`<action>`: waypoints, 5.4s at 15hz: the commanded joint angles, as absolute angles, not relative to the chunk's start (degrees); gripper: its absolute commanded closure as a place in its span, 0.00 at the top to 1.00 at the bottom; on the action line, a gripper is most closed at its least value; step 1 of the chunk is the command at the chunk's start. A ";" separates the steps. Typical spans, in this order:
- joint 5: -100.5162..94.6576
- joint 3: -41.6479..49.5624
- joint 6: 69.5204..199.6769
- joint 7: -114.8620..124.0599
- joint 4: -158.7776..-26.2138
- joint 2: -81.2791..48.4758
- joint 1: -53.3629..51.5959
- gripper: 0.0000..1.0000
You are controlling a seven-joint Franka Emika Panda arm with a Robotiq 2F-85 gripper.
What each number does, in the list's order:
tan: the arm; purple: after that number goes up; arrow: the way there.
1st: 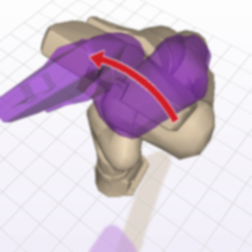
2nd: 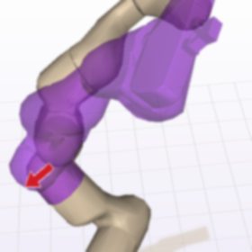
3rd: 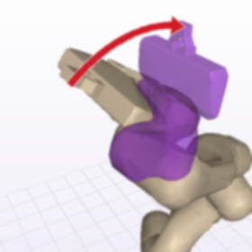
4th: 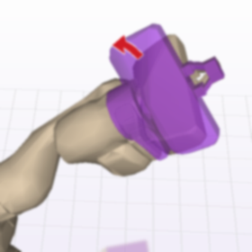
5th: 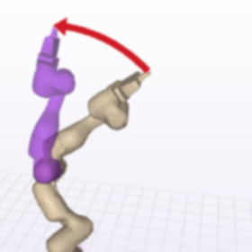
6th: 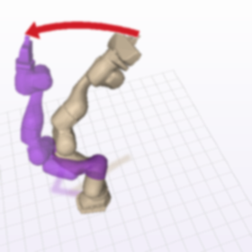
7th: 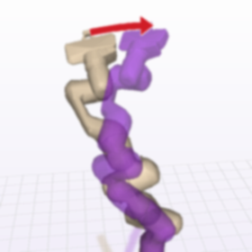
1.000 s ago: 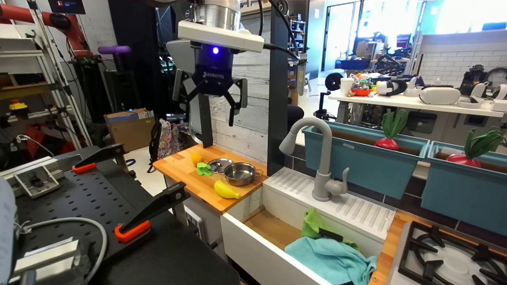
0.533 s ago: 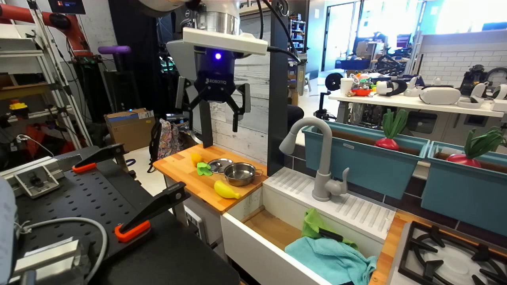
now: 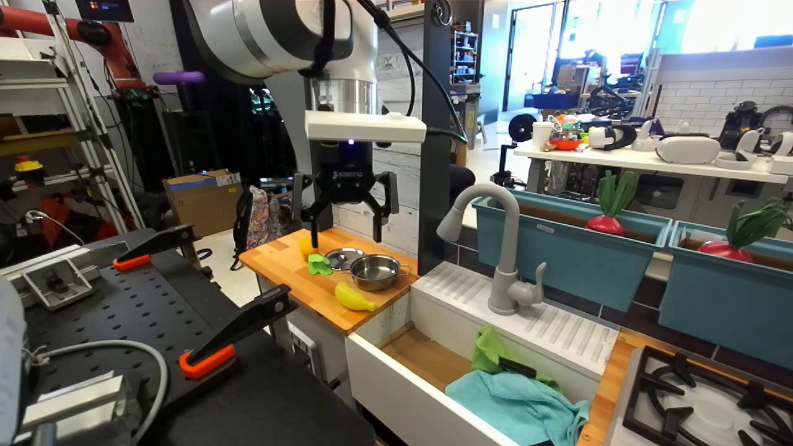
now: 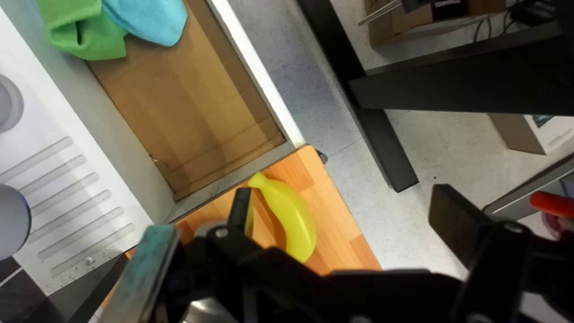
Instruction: Move the banana to the left on the counter
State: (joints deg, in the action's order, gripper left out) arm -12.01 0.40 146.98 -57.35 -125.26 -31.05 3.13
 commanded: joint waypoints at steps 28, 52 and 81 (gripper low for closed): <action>-14.21 -5.47 163.55 -59.71 -115.85 -53.22 9.18 0.72; -17.00 -5.00 156.12 -57.30 -126.49 -39.32 1.52 0.07; -16.50 -8.63 140.15 -56.50 -98.14 -58.20 -7.68 0.54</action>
State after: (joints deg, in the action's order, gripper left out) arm -15.26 -9.47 142.93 -57.94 -101.91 -56.02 -6.49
